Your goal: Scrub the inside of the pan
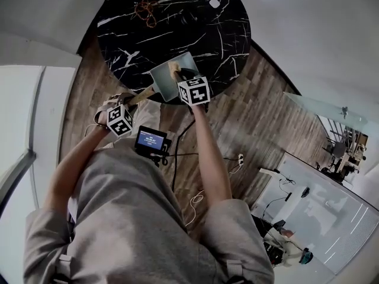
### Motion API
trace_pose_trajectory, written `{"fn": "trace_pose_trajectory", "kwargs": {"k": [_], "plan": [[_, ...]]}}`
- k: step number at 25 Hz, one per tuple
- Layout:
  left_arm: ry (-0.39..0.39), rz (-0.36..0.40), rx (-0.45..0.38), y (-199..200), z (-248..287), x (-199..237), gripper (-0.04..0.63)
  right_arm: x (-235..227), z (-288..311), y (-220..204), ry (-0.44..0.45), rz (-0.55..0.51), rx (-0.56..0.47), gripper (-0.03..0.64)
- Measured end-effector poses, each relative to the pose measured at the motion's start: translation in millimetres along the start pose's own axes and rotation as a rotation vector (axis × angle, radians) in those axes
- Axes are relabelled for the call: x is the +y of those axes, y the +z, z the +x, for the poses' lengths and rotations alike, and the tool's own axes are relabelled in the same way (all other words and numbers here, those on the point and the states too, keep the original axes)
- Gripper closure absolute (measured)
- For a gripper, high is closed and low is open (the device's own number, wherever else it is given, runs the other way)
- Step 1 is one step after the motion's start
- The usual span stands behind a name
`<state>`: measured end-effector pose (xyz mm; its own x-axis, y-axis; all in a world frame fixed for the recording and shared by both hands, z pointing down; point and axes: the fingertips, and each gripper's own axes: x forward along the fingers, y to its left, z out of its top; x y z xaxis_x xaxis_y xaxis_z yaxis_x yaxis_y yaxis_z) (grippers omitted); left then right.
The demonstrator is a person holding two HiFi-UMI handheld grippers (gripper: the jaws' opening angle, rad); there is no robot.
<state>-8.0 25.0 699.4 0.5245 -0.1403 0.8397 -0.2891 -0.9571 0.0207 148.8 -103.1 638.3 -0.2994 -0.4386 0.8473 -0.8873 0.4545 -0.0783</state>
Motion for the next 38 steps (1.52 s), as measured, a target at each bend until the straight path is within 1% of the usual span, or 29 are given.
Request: {"fn": "trace_pose_trajectory", "kwargs": {"k": [4, 6, 10, 13, 15, 20, 22, 24, 25, 26, 28, 33, 36, 38], "plan": [[0.003, -0.010, 0.000, 0, 0, -1, 0.446, -38, 1, -3, -0.184, -0.174, 0.090, 0.534], [0.007, -0.020, -0.001, 0, 0, 1, 0.451, -51, 8, -4, -0.233, -0.236, 0.134, 0.534], [0.023, -0.031, -0.003, 1, 0, 4, 0.457, -71, 23, -11, -0.290, -0.295, 0.219, 0.534], [0.029, -0.043, -0.004, 0, -1, 4, 0.463, -80, 30, -19, -0.321, -0.297, 0.271, 0.534], [0.034, -0.045, -0.008, 1, -2, 5, 0.463, -85, 34, -23, -0.328, -0.287, 0.284, 0.534], [0.042, -0.050, -0.020, 3, -1, 9, 0.465, -89, 39, -22, -0.351, -0.317, 0.288, 0.535], [0.044, -0.047, -0.019, 3, -1, 10, 0.465, -87, 41, -25, -0.371, -0.366, 0.315, 0.535], [0.044, -0.049, -0.019, 3, -1, 9, 0.465, -81, 46, -32, -0.374, -0.436, 0.347, 0.535], [0.043, -0.051, -0.019, 3, -1, 8, 0.465, -78, 48, -37, -0.376, -0.454, 0.357, 0.537], [0.042, -0.052, -0.020, 3, -1, 8, 0.465, -77, 50, -40, -0.378, -0.448, 0.357, 0.537], [0.043, -0.051, -0.023, 3, -1, 9, 0.465, -77, 52, -43, -0.370, -0.388, 0.347, 0.540], [0.052, -0.048, -0.027, 3, 0, 10, 0.465, -76, 53, -43, -0.283, -0.248, 0.345, 0.540], [0.051, -0.045, -0.026, 4, 0, 10, 0.465, -72, 53, -43, -0.254, -0.223, 0.328, 0.541], [0.051, -0.044, -0.022, 3, 0, 10, 0.465, -64, 52, -44, -0.239, -0.247, 0.320, 0.541]]}}
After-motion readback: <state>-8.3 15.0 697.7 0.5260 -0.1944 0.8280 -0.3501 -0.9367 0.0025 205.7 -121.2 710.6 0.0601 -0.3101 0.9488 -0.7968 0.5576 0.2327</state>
